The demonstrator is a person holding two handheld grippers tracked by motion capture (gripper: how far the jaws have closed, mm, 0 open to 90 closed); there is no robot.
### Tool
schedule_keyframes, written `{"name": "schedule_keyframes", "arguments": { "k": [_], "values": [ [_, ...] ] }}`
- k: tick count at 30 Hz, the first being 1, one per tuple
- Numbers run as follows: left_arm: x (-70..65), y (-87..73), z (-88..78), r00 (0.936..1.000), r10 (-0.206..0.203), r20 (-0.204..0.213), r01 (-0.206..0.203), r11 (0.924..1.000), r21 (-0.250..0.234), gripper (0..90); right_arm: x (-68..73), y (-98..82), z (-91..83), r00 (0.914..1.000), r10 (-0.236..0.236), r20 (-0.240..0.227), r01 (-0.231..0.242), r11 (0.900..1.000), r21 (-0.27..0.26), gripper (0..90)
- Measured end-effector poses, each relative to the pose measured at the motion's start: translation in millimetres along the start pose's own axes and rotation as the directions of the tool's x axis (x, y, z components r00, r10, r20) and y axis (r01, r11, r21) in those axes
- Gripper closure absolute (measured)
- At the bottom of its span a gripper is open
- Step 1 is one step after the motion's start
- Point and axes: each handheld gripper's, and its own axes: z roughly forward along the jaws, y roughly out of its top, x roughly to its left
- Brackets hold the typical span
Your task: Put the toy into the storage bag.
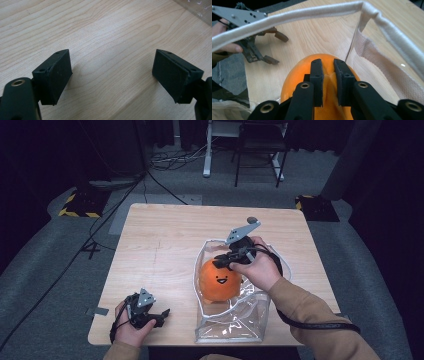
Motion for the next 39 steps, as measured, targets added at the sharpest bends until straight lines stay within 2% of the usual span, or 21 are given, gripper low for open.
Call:
{"name": "schedule_keyframes", "arguments": {
  "k": [10,24,34,39],
  "values": [
    [-0.6,-1.5,-1.5,1.0000,0.006,0.002,-0.006,1.0000,0.002,16.4,-4.3,-4.0,14.3,0.9999,0.009,-0.012,-0.008,0.997,0.083,77.6],
    [-0.7,-1.5,-1.6,1.0000,0.005,0.002,-0.006,1.0000,0.002,16.4,-6.4,-8.3,26.3,0.9996,0.021,-0.017,-0.017,0.983,0.183,75.4],
    [-0.7,-1.6,-1.6,1.0000,0.006,0.002,-0.006,1.0000,0.002,16.4,-6.8,-11.1,24.3,0.9988,0.042,-0.024,-0.037,0.982,0.186,71.2],
    [-0.7,-1.6,-1.5,1.0000,0.005,0.002,-0.005,1.0000,0.002,16.4,-6.8,-13.2,21.5,0.9979,0.059,-0.027,-0.053,0.983,0.177,65.5]
  ]
}}
